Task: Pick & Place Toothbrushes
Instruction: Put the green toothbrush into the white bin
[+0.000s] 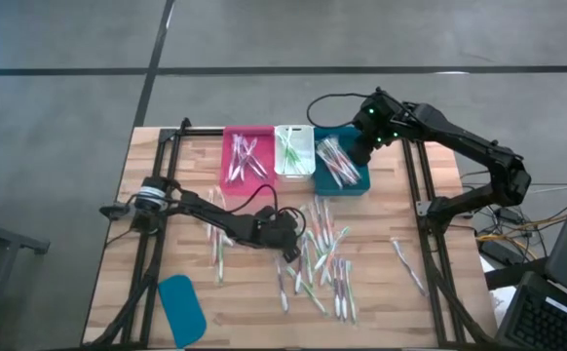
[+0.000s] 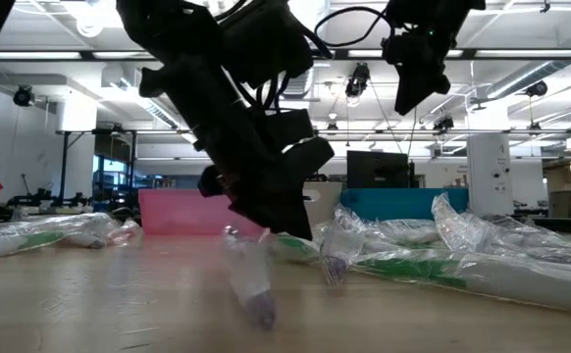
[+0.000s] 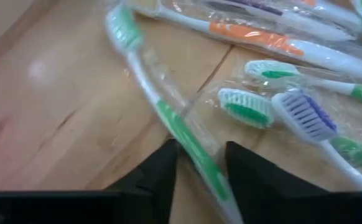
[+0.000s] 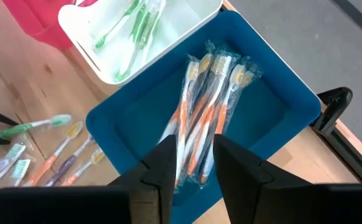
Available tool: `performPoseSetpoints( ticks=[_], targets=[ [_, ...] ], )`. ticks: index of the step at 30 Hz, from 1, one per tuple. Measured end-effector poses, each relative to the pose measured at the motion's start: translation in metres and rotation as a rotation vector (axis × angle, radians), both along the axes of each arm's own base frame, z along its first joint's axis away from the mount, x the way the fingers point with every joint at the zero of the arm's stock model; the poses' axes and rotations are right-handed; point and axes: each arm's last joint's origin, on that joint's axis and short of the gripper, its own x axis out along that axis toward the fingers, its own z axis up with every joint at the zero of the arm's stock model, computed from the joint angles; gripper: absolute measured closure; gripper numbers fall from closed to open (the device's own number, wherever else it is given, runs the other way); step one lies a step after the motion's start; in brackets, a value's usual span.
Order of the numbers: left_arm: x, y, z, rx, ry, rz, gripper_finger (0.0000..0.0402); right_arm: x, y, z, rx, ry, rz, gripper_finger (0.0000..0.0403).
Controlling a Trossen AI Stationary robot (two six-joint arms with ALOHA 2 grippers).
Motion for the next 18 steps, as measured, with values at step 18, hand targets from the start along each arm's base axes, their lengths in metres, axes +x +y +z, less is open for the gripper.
performPoseSetpoints(
  ticks=[18],
  targets=[
    [-0.01, 0.016, 0.043, 0.152, -0.064, 0.075, 0.0377, -0.001, 0.001, -0.013, 0.009, 0.043, 0.028, 0.0356]
  ],
)
